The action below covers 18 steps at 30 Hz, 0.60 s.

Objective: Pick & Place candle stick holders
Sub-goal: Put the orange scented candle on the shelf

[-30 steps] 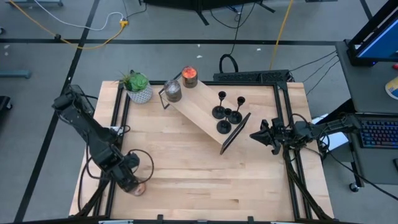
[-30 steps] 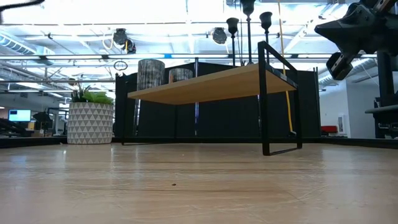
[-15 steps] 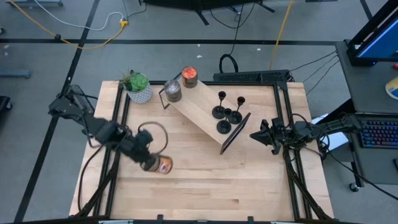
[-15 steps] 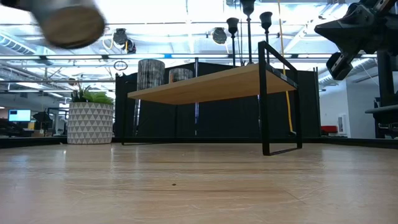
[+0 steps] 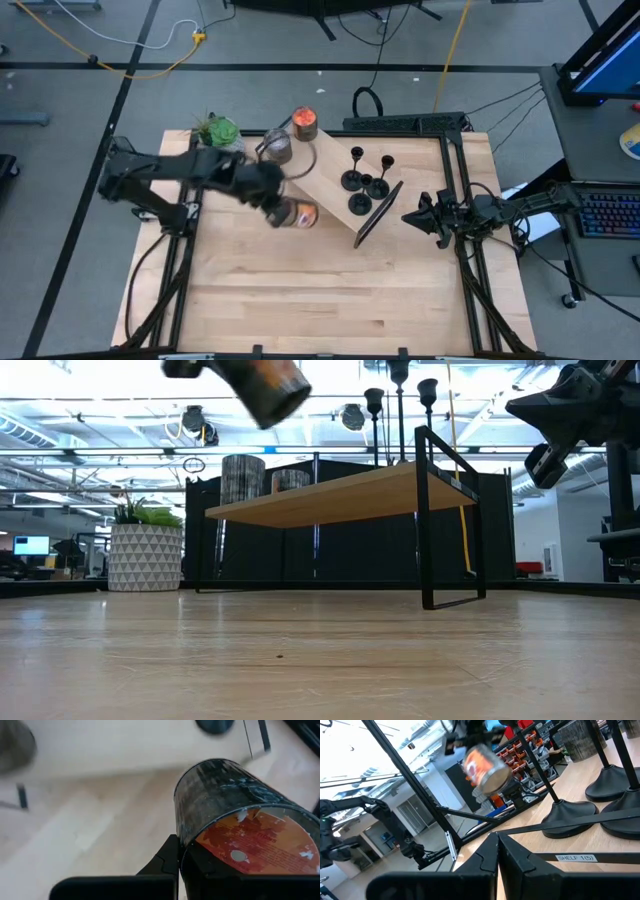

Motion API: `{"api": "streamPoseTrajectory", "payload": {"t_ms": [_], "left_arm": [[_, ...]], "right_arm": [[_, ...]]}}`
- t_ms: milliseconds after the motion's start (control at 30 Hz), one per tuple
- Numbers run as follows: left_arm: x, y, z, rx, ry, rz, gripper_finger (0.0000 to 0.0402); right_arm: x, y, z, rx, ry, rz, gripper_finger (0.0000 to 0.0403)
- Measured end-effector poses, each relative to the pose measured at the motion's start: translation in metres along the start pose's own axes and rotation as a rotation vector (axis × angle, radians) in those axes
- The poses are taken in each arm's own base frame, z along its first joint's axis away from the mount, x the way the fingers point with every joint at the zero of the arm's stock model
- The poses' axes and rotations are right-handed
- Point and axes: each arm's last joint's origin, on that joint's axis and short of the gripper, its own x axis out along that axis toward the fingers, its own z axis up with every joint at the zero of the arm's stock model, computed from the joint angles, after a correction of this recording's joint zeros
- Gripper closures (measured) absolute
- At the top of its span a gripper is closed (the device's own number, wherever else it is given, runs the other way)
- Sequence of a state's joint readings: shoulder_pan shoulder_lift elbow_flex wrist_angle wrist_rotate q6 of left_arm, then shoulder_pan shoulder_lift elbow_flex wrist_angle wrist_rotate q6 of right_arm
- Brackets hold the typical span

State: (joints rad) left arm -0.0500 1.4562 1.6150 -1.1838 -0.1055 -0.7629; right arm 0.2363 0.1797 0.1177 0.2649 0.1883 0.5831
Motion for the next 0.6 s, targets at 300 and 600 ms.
{"api": "streamPoseTrajectory", "payload": {"t_ms": [300,600], "left_arm": [[0.017,0.013,0.073,-0.041,-0.053,0.087,0.0400],[0.030,0.044,0.108,-0.109,-0.019,0.233,0.0400]], "right_arm": [[0.000,0.000,0.000,0.000,0.000,0.000,0.0401],[0.000,0.000,0.000,-0.008,0.001,0.000,0.0401]]}}
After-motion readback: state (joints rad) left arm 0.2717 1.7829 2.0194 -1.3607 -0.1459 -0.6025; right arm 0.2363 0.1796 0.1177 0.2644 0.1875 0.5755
